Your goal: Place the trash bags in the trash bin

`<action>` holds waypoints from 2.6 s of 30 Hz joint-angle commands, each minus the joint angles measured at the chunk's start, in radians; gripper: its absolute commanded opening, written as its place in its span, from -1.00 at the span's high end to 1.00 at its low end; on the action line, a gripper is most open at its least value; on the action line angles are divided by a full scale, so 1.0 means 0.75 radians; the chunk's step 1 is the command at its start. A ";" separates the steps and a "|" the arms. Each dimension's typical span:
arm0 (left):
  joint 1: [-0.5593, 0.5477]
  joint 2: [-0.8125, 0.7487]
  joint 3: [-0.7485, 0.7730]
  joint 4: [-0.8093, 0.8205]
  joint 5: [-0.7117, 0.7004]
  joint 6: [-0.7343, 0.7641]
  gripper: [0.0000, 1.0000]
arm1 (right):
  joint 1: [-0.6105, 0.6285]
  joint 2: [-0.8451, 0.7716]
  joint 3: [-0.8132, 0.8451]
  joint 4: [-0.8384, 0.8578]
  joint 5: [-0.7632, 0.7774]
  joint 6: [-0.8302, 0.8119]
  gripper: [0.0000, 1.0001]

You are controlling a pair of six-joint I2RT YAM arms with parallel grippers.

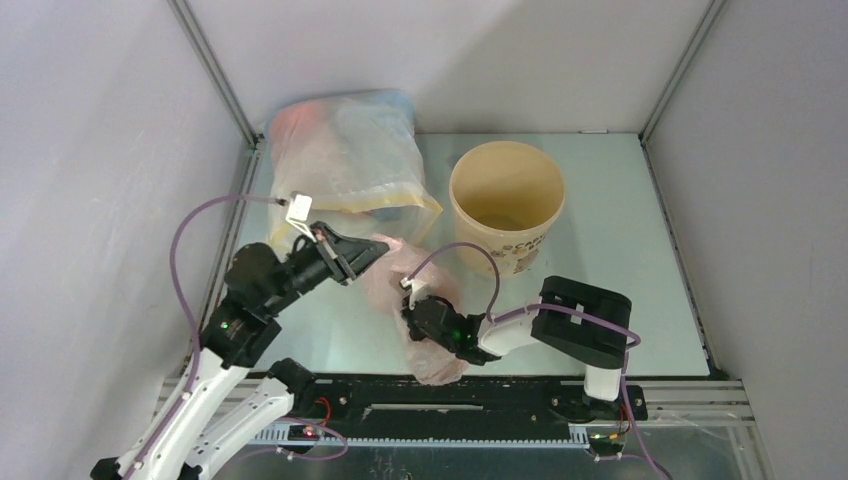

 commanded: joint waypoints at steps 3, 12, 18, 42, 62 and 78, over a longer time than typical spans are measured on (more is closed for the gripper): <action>-0.006 -0.002 0.207 0.095 0.223 -0.131 1.00 | -0.030 -0.027 0.076 -0.254 0.057 0.062 1.00; -0.005 -0.021 0.310 0.141 0.349 -0.206 1.00 | -0.055 -0.088 0.160 -0.517 0.166 0.066 1.00; -0.006 -0.001 0.218 0.104 0.308 -0.164 0.98 | -0.012 -0.249 0.160 -0.546 0.201 -0.049 0.99; -0.004 0.031 0.217 -0.044 0.119 0.007 0.95 | 0.138 -0.647 0.112 -0.691 0.246 -0.271 0.31; -0.006 0.109 0.233 -0.080 0.138 0.076 0.96 | 0.239 -0.831 0.108 -0.759 0.207 -0.328 -0.07; -0.005 0.039 0.263 -0.149 0.100 0.094 0.96 | 0.172 -1.254 0.110 -1.166 0.241 -0.152 -0.59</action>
